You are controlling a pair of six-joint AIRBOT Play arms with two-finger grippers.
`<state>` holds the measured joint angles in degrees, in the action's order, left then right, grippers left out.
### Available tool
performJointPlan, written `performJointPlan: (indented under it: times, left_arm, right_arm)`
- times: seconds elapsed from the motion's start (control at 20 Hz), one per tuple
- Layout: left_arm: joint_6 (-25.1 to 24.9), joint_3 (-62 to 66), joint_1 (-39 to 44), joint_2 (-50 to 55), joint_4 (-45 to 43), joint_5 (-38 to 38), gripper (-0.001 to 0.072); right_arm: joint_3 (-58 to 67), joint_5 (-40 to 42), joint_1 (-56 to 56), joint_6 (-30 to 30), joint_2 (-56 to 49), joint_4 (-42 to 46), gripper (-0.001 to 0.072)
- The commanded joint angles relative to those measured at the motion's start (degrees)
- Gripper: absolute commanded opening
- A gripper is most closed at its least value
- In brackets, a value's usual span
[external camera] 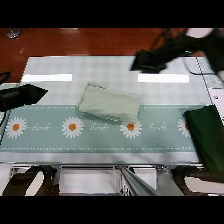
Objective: Fold the shirts.
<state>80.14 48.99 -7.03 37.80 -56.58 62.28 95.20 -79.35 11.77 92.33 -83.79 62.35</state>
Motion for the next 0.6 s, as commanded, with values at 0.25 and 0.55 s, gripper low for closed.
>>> performJointPlan:
  times: [0.25, 0.55]
  left_arm:
    - [0.0, -9.2, 2.7, -0.2, 1.8, -0.3, 0.0025]
    - [0.0, -11.7, 4.0, -0.2, 2.2, -0.4, 0.0025]
  right_arm:
    - [-62.9, 37.1, -7.3, 14.8, 33.1, -1.3, 0.0623]
    - [-57.0, 28.5, -6.3, -10.3, 9.4, -25.5, 0.0622]
